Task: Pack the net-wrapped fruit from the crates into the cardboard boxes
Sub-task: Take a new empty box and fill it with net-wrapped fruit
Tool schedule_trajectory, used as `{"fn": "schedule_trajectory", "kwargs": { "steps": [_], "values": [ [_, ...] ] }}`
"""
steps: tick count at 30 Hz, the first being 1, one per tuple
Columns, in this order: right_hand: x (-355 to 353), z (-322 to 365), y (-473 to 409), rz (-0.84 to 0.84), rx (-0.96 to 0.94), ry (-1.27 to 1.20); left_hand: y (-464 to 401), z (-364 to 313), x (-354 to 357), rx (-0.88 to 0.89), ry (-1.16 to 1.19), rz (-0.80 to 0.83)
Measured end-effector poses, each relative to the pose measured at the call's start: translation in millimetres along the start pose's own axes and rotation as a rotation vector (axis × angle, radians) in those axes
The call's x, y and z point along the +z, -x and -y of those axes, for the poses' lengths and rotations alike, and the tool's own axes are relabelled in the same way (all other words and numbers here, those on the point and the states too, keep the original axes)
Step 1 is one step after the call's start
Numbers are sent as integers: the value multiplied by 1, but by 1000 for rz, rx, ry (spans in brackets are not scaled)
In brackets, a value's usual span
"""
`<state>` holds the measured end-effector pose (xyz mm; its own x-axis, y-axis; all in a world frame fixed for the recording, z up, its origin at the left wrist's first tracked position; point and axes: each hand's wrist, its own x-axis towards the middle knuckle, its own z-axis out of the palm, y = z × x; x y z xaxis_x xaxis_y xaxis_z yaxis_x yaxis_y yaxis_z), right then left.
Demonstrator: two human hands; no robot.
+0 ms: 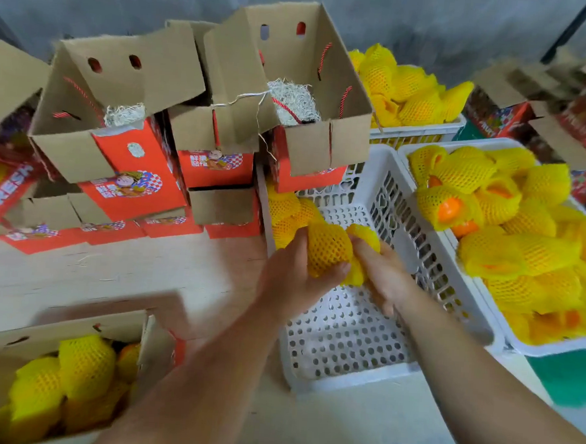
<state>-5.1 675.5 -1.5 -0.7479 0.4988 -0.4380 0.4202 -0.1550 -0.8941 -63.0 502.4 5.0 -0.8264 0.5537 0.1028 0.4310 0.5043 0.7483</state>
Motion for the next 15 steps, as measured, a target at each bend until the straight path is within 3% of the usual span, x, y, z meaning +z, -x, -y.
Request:
{"fn": "schedule_trajectory", "kwargs": {
  "steps": [5, 8, 12, 15],
  "values": [
    [47, -2, 73, 58, -108, -313, 47, 6, -30, -67, 777, -3],
    [101, -7, 110, 120, -124, -434, 81, 30, -72, -221, 959, -102],
    [188, -7, 161, 24, -324, -28, 134, 94, -137, -423, 1007, -84],
    [255, -12, 185, 55, -419, 134, 171, 134, -185, -504, 955, -111]
  ]
}}
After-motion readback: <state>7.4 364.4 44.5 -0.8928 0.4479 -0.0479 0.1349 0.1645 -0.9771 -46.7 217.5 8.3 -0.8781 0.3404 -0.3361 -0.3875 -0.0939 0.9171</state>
